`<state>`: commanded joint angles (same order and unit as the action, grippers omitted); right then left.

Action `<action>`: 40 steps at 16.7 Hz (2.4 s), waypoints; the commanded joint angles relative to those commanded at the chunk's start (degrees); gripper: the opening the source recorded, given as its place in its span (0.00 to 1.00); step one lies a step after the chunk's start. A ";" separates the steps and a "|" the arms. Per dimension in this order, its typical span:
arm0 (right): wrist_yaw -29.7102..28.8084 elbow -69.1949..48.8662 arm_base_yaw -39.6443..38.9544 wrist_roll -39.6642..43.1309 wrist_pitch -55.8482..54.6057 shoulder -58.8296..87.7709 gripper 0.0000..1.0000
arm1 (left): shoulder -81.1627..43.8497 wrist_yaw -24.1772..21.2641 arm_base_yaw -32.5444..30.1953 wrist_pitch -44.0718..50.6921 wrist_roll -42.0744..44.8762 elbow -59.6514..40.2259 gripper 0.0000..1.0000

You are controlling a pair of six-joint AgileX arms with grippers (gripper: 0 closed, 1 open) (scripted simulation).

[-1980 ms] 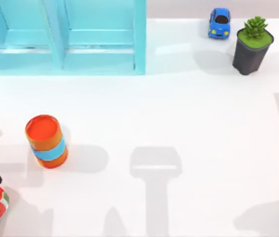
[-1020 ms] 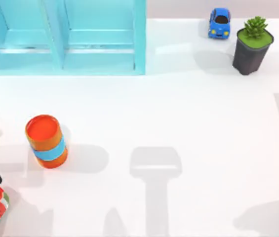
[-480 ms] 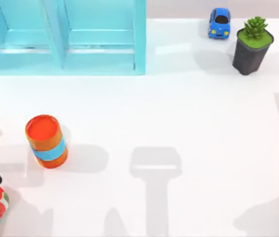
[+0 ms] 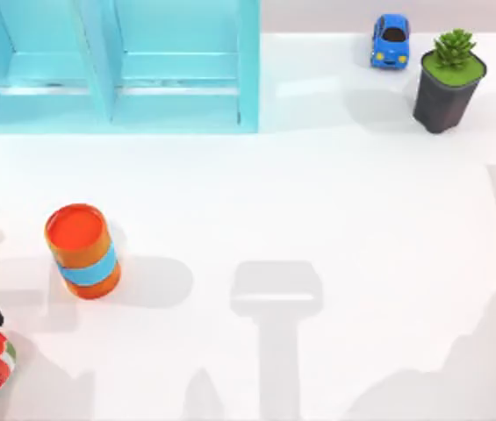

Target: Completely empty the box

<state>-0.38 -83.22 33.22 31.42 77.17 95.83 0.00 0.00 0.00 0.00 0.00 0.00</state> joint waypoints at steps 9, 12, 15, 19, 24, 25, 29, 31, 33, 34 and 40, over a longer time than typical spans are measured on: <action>0.04 -2.38 -3.89 -3.84 0.51 2.40 0.00 | 0.00 0.00 0.00 0.00 0.00 0.00 1.00; 0.05 -6.17 -12.76 -12.76 0.15 7.33 0.00 | 0.00 0.00 0.00 0.00 0.00 0.00 1.00; 0.06 -10.81 -25.89 -25.96 -0.77 13.51 0.00 | 0.00 0.00 0.00 0.00 0.00 0.00 1.00; 0.08 -16.65 -46.20 -46.51 -2.98 21.58 0.00 | 0.00 0.00 0.00 0.00 0.00 0.00 1.00; 0.11 -21.57 -66.30 -66.72 -6.36 28.76 0.00 | 0.00 0.00 0.00 0.00 0.00 0.00 1.00; 0.12 -22.12 -68.60 -69.02 -6.90 29.60 0.00 | 0.00 0.00 0.00 0.00 0.00 0.00 1.00; 0.13 -22.91 -71.93 -72.35 -7.80 30.83 0.00 | 0.00 0.00 0.00 0.00 0.00 0.00 1.00; 0.13 -22.91 -71.93 -72.35 -7.80 30.83 0.00 | 0.00 0.00 0.00 0.00 0.00 0.00 1.00; 0.25 -22.49 -71.77 -72.42 -7.92 30.71 0.00 | 0.00 0.00 0.00 0.00 0.00 0.00 1.00; 0.23 -21.81 -71.80 -72.41 -8.73 30.92 0.00 | 0.00 0.00 0.00 0.00 0.00 0.00 1.00; 0.10 -16.11 -72.02 -72.47 -16.77 33.02 0.00 | 0.00 0.00 0.00 0.00 0.00 0.00 1.00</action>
<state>-0.28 -99.33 -38.79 -41.05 60.40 128.85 0.00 0.00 0.00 0.00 0.00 0.00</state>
